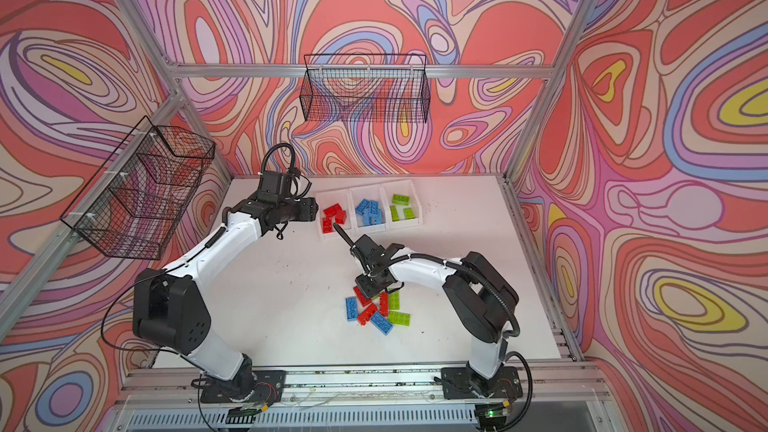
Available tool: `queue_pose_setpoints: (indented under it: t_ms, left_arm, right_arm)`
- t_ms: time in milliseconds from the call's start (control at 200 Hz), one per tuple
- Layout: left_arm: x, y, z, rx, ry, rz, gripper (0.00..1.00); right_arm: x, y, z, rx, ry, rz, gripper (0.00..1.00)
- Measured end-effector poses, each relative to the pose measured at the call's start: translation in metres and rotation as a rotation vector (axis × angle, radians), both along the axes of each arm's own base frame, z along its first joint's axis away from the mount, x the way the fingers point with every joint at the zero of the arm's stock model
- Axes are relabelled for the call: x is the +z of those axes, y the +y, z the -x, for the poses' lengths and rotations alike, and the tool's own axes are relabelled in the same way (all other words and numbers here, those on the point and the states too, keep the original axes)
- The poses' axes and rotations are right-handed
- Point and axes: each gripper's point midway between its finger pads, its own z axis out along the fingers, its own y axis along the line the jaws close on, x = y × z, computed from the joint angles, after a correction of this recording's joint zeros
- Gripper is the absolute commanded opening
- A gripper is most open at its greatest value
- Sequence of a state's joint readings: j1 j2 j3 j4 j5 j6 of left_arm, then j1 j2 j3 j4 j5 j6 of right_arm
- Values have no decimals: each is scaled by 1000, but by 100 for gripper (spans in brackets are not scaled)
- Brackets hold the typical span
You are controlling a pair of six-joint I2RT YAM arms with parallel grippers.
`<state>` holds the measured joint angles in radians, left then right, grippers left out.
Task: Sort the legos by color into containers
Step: 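Close the right gripper on a lime-green brick in the pile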
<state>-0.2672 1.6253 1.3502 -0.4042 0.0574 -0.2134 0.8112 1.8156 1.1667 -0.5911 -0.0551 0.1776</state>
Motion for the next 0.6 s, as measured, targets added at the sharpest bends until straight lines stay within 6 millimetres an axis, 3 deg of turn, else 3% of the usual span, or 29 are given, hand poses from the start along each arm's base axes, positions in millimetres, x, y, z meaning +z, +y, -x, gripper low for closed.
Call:
queue_pose_setpoints:
  t_ms: [220,401,596]
  left_arm:
    - [2,-2,-1,-7,-9,9,67]
    - [2,-3,-1,-13,-9,16,67]
    - [3,-4,-1,-17,-8,19,67]
  right_arm:
    - [2,-3,-13,-44,-33,6,52]
    - [3,-27,-41,-156,-61,13,52]
    - [6,-43,-56,-234,-81,2,62]
